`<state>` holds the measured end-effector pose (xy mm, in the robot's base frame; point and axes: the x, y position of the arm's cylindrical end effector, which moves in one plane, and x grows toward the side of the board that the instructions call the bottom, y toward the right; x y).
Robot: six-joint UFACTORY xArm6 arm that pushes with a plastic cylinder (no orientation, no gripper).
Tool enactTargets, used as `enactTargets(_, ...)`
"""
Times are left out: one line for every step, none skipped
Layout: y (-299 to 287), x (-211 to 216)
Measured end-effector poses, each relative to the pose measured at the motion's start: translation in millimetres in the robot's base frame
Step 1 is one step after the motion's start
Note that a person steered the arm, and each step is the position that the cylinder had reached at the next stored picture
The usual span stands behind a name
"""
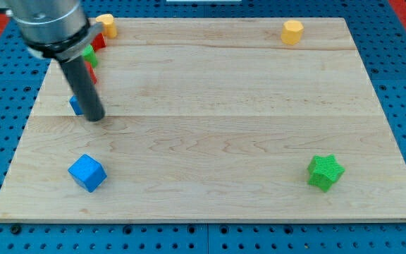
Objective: Place the blue cube bottom to the blue triangle
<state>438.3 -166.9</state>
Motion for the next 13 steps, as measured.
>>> enactTargets(-24.0,-5.5)
enactTargets(-33.7,-4.0)
enactTargets(8.0,7.1)
enactTargets(31.4,59.4)
enactTargets(46.7,116.2)
enactTargets(14.5,143.1)
enactTargets(-35.3,118.8)
enactTargets(-50.9,80.5)
enactTargets(-55.0,101.8)
enactTargets(-99.9,107.1)
enactTargets(-103.4,81.9)
enactTargets(-80.2,63.5)
enactTargets(-79.5,39.2)
